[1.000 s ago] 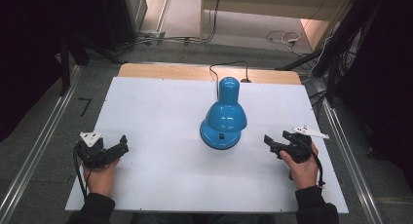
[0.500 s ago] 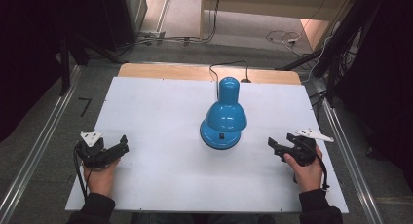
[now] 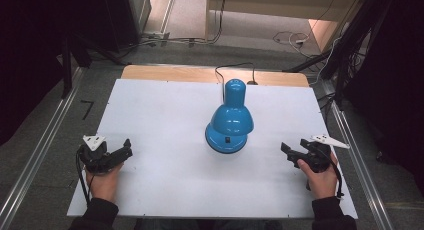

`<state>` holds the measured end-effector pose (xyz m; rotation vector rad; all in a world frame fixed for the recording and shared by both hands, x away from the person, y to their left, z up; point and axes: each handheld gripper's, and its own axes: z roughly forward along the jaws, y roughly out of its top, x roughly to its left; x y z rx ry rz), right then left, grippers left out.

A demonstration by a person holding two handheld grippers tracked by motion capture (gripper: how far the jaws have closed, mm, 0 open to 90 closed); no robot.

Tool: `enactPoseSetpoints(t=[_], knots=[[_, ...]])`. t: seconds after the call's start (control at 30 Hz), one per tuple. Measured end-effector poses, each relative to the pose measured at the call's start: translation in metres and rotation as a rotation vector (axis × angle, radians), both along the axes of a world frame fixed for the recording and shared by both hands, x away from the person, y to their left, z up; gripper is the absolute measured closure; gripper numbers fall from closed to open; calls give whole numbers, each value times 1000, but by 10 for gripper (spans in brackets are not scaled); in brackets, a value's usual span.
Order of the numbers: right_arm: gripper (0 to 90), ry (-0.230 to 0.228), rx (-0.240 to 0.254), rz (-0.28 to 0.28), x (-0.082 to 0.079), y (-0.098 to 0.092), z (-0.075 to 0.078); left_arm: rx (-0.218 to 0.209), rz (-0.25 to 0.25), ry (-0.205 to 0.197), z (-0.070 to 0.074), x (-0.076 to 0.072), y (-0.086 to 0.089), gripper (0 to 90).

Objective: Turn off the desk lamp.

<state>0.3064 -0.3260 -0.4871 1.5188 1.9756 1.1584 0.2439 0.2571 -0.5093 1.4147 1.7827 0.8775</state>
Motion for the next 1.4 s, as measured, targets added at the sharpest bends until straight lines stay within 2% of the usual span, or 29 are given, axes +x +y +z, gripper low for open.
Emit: enactPoseSetpoints(t=[0.87,1.4], knots=[[137,-5,-9,-24,-13,-18,2,1,0,2,0,1,0,54],[132,-2,-5,-66,-23,-37,2,0,1,2,-1,1,-1,54]])
